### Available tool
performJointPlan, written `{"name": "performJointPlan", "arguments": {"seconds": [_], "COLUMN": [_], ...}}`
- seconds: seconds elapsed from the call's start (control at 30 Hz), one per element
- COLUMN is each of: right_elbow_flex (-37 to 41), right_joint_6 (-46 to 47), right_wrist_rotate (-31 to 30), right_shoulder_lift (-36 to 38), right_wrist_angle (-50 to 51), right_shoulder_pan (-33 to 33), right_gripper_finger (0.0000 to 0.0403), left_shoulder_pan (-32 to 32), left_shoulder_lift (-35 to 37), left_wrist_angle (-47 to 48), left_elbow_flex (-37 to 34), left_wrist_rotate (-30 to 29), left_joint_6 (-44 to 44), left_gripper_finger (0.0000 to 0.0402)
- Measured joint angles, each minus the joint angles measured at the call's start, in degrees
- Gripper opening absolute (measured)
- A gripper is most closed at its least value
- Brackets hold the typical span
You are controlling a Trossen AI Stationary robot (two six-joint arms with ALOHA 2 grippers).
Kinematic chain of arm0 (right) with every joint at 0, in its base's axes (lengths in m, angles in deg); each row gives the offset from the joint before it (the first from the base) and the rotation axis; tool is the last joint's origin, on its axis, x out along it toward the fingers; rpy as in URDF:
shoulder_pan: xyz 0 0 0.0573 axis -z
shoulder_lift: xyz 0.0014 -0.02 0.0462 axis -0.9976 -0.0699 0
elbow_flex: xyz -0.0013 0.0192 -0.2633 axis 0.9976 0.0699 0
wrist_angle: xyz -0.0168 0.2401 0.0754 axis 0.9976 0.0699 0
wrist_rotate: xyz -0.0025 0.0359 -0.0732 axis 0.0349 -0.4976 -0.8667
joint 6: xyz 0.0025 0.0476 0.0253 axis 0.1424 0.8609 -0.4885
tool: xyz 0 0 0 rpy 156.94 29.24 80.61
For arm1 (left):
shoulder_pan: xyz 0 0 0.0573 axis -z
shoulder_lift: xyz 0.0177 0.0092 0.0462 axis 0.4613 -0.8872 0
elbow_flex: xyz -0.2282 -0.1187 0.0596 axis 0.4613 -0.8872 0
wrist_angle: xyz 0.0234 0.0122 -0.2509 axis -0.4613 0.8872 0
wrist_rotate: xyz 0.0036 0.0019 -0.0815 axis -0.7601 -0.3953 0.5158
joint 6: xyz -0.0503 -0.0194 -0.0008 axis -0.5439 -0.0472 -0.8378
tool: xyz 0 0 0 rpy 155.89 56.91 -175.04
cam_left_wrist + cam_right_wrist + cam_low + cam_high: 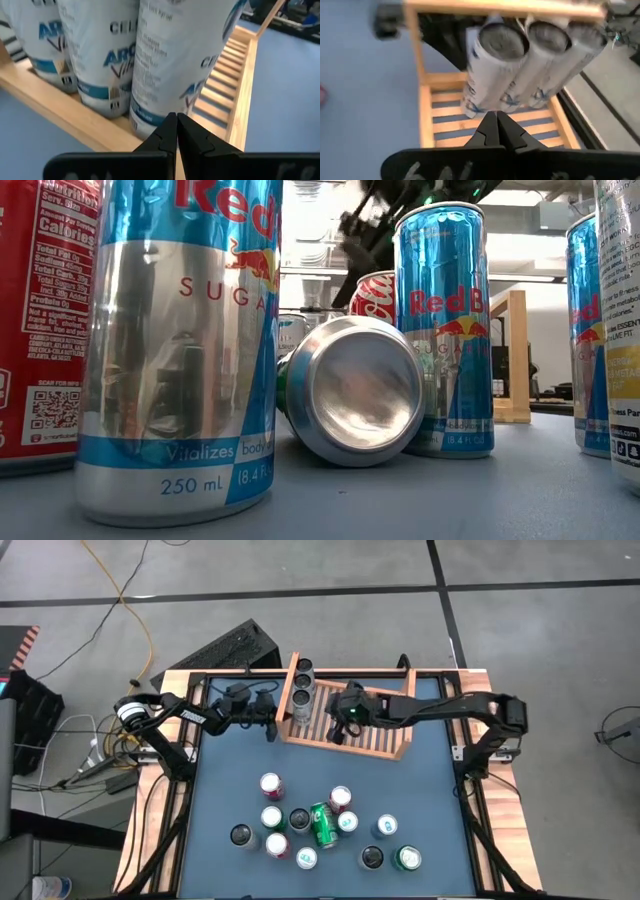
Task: Place canned beverage on shelf
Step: Put the white blue soda can on the shelf aligned with the other white blue soda can
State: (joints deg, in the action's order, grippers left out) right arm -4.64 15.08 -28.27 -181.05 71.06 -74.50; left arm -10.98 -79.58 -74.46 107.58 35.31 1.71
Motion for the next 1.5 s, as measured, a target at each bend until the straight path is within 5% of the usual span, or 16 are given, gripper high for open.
{"name": "performJointPlan", "arguments": {"seconds": [0.53, 1.5], "right_elbow_flex": [0.0, 0.0], "right_joint_6": [-0.5, -2.2], "right_wrist_rotate": [5.0, 12.9], "right_shoulder_lift": [-9.1, -9.1], "right_wrist_angle": [-12.4, -19.8], "right_shoulder_pan": [2.6, 6.4], "right_gripper_finger": [0.0000, 0.0000], "left_shoulder_pan": [-0.4, -0.3], "left_shoulder_lift": [6.8, 13.9], "left_wrist_angle": [8.2, 17.6], "left_elbow_flex": [-2.0, -2.0], "left_wrist_rotate": [-13.6, -15.0], "left_joint_6": [0.8, 0.7], "left_gripper_finger": [0.0000, 0.0000]}}
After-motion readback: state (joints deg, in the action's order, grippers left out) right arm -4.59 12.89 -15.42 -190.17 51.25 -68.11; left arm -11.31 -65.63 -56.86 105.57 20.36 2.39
